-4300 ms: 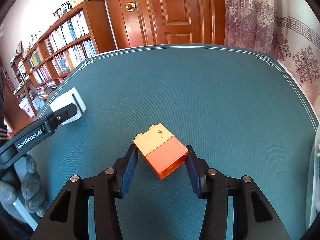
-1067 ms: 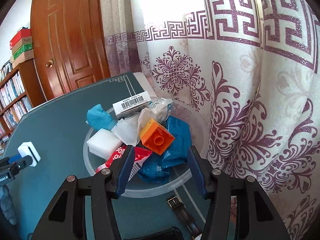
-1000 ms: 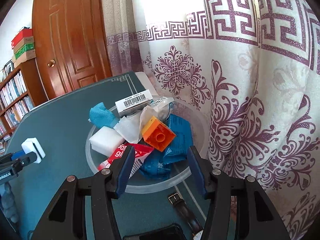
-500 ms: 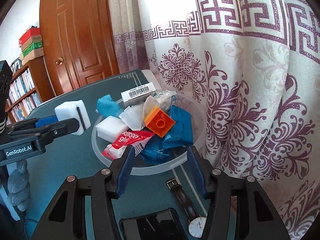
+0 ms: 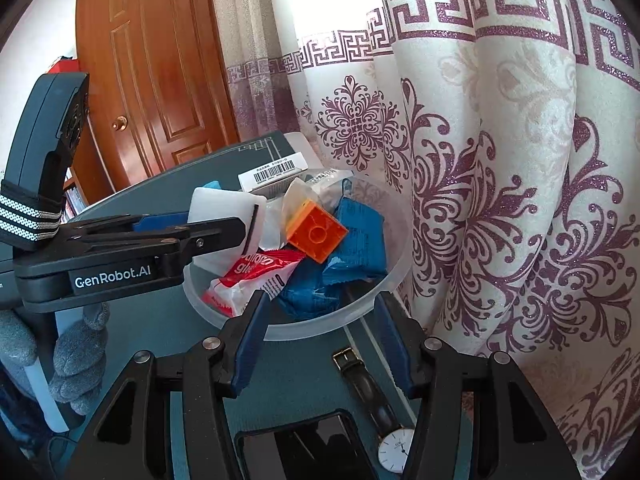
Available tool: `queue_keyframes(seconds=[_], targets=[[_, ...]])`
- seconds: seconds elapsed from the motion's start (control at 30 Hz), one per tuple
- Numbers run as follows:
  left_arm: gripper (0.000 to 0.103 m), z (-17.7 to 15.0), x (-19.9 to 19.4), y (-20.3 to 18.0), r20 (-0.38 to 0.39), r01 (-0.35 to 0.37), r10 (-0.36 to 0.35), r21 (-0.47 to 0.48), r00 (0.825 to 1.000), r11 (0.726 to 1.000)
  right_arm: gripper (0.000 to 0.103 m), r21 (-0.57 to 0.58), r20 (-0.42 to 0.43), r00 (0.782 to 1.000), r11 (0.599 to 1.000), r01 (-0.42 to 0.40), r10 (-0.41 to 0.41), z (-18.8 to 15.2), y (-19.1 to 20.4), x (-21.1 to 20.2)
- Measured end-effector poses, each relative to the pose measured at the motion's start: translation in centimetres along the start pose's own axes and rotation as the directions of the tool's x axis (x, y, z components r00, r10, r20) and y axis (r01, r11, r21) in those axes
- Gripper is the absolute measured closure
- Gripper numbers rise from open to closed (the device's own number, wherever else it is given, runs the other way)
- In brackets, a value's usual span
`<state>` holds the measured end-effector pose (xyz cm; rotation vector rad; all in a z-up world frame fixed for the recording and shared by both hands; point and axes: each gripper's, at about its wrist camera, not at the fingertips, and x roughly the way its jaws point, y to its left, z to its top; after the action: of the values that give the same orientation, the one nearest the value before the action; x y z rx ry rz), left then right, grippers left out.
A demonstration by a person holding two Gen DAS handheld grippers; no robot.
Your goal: Organize objects
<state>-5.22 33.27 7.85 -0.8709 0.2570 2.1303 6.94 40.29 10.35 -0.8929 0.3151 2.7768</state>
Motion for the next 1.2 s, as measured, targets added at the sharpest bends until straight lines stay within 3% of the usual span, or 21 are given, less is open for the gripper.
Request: queue_keyframes(seconds=[0.37,0.53,0.7,0.93,1.2], targets=[[0.017,-0.4,-1.2,1.0,0.036,-0.003,0.005,-0.055,0.999,0.999,0.047,0.004,0.001,1.000,1.000,0.001,-0.001,0.0,0.0,0.1],[0.014,-0.1,-1.8,2.3,0.060,-0.063,0.069,-0.101,0.996,0.993,0.047,0.005,0.004,1.000,1.000,-0.001,0.001,0.2,0.1,0.2],[0.014,0.4,-0.1,3.4,0.008,-0.164,0.166,-0.139,0.986,0.977,0.047,-0.002,0.001,1.000,1.000,-0.003,0.003,0.0,0.4,0.2],[0.010,0.2,0.6,3.0,0.018,-0.170,0.173,-0.117,0.985,0.978,0.047,0.010,-0.006,1.000,1.000,0.002,-0.002,-0.2,0.2,0.4],[0.008,-0.1,-1.2,2.9,0.031,-0.159,0.164,-0.122,0.986,0.980,0.047,0.013,-0.004,1.000,1.000,-0.001,0.001,-0.2,0.4,0.1]])
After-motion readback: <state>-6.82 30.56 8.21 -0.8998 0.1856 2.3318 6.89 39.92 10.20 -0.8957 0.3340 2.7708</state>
